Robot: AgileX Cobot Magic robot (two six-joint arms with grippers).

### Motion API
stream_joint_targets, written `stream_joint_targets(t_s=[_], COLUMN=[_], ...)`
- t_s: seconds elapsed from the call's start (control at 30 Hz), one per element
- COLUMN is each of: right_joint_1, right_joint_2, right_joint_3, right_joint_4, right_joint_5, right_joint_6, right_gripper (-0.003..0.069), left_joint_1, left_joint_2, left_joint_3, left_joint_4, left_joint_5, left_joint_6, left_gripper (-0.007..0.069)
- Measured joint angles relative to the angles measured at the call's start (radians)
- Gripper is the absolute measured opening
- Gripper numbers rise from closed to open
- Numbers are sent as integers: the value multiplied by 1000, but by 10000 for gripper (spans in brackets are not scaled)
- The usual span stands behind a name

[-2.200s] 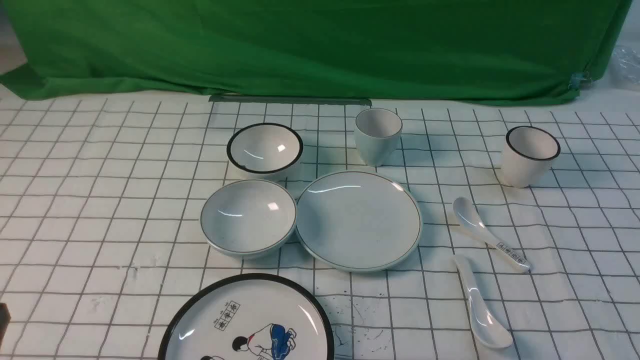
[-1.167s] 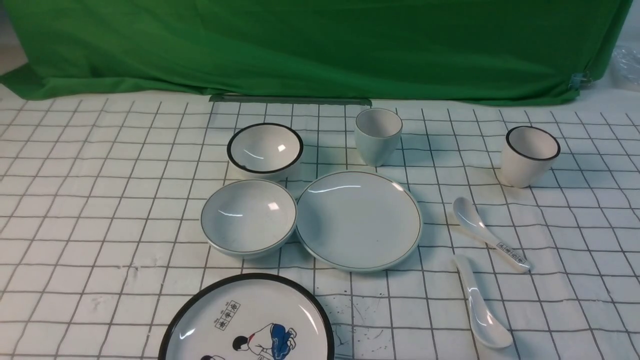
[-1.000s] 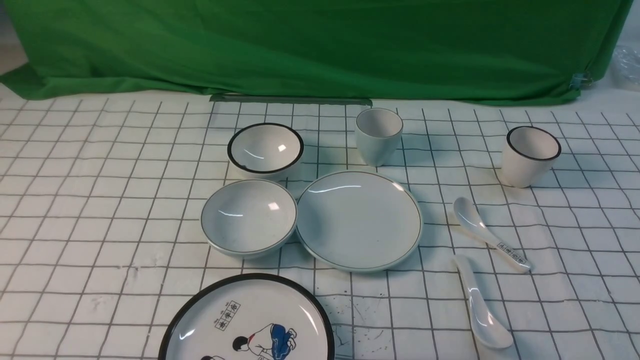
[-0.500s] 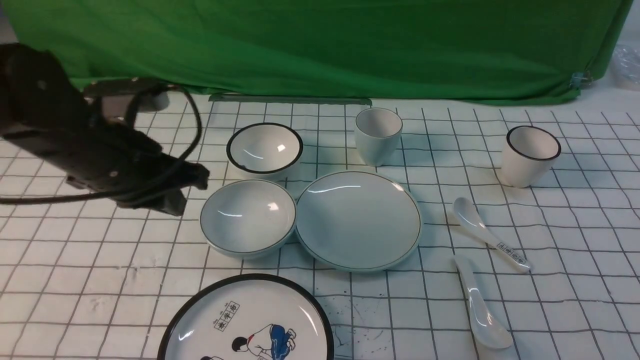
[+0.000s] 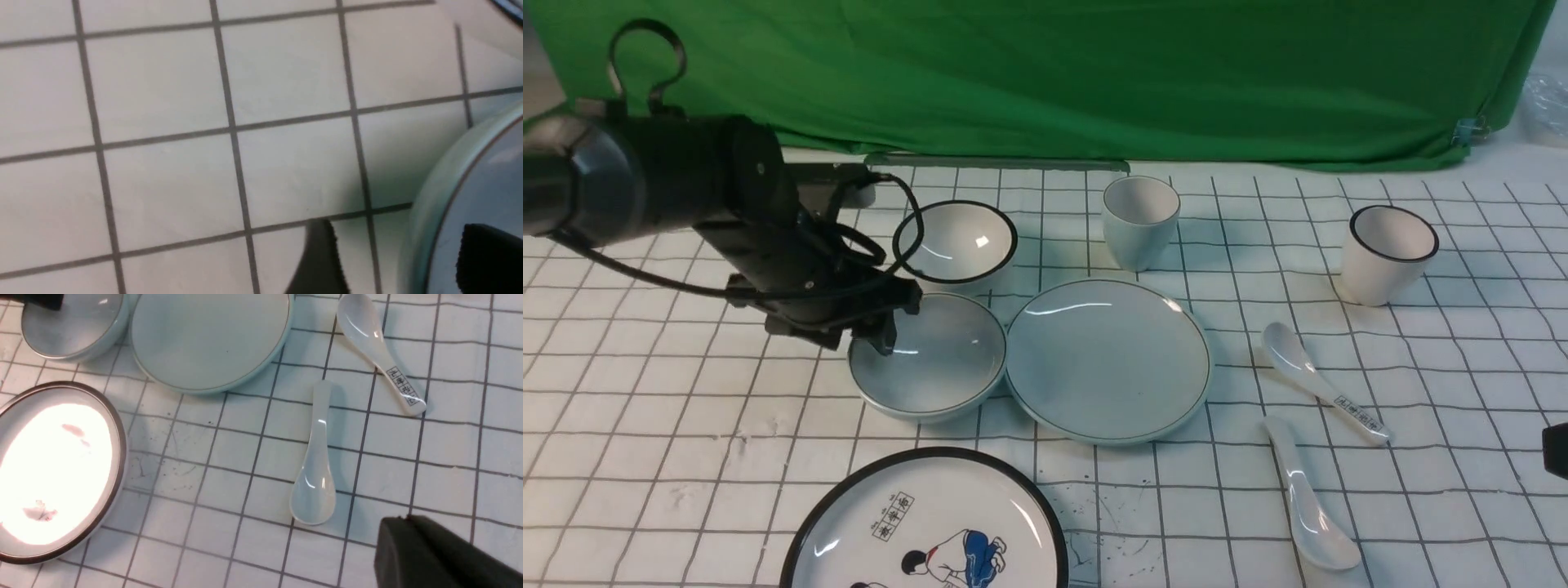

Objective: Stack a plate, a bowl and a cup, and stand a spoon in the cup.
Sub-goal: Use the left arm to grab a blue rice bowl, then use the left arm to put the blue rice bowl into the blue large plate in the middle

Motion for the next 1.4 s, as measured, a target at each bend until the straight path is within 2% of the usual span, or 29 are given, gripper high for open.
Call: stream_joint_targets(t_s=[0.07, 0.13, 0.2, 0.27, 0.33, 0.37, 0.53, 0.67, 0.73, 0.77, 0.87, 1.0, 1.2, 1.37, 1.4], right_joint_1=[0, 0, 0, 0, 0, 0, 0, 0, 0, 0, 0, 0, 0, 0, 0], right_joint_2=[0, 0, 0, 0, 0, 0, 0, 0, 2, 2, 35, 146, 341, 519, 580], right_joint_3=[0, 0, 0, 0, 0, 0, 0, 0, 0, 0, -23, -110, -240, -407, -476], right_joint_4=[2, 2, 2, 2, 2, 2, 4, 4, 4, 4, 3, -7, -61, -65, -65], right_joint_5=[-12, -20, -31, -45, -55, -58, -60, -61, -73, -75, -79, -47, -35, -29, -29], right_joint_6=[0, 0, -2, -2, -2, -2, -4, -6, -7, -7, -30, -46, -51, -52, -52], right_gripper=[34, 34, 35, 36, 36, 36, 37, 38, 43, 43, 51, 55, 62, 108, 139], left_joint_1=[0, 0, 0, -1, 2, 2, -1, -27, -82, -82, -168, -212, -213, -213, -213], left_joint_2=[19, 27, 28, 24, 6, -1, -61, -141, -161, -161, -110, 51, 178, 193, 193], left_joint_3=[0, -2, -5, -7, -18, -21, -23, -26, -58, -63, -149, -278, -328, -334, -334], left_joint_4=[0, -3, -9, -18, -31, -31, -29, -132, -196, -196, -222, -240, -252, -275, -281], left_joint_5=[1, 6, 24, 48, 76, 91, 163, 142, 113, 113, 95, 96, 105, 124, 126], left_joint_6=[-16, -31, -53, -72, -79, -85, -89, -28, -6, -5, -16, -21, -27, -16, -10], left_gripper=[475, 464, 351, 187, 104, 92, 50, 50, 50, 50, 50, 50, 50, 50, 55])
